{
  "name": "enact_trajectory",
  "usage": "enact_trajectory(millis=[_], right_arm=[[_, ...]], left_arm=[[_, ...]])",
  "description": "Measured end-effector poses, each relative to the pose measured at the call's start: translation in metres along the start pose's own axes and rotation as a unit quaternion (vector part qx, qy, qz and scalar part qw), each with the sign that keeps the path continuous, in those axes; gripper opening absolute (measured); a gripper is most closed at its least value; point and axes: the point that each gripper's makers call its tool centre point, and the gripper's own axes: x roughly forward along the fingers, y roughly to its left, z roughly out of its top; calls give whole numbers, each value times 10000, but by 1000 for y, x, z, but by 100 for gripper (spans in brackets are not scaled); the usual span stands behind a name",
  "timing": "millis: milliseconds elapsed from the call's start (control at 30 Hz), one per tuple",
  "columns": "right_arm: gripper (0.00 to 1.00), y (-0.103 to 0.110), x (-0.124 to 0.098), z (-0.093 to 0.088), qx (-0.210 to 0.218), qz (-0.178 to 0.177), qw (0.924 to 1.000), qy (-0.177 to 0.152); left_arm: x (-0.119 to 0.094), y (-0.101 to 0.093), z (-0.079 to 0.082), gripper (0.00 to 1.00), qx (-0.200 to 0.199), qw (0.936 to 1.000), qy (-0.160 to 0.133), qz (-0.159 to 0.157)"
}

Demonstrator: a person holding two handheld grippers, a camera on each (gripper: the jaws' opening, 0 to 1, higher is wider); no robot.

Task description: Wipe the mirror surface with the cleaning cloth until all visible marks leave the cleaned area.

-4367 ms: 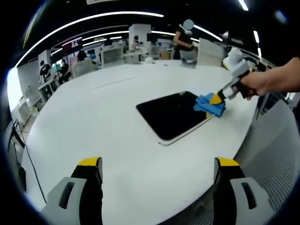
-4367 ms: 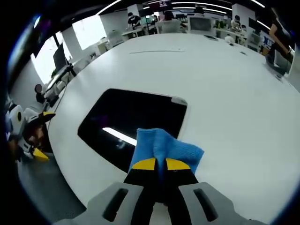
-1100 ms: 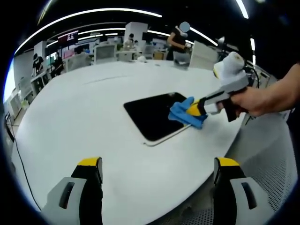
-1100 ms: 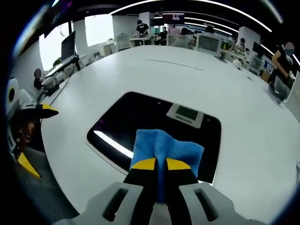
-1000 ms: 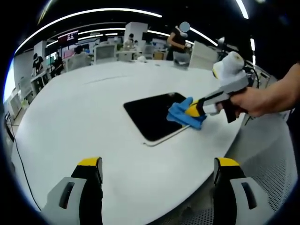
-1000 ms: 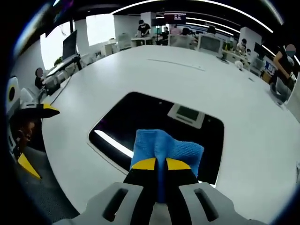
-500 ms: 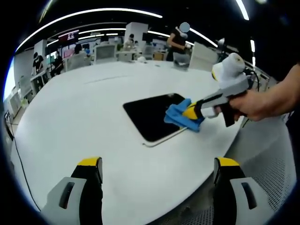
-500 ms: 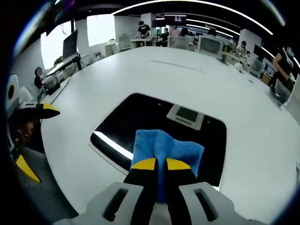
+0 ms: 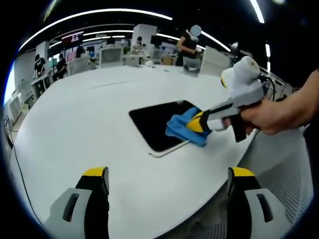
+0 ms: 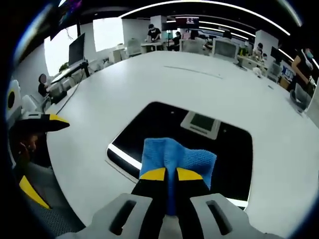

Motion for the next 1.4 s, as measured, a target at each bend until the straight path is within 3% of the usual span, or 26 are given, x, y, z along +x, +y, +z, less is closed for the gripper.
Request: enact_trajectory(millis=[1400], right_arm=[[1, 53, 19, 19, -207, 456, 9987, -120]], left_arm=[[0, 1, 2, 100, 73, 10000, -33, 43]])
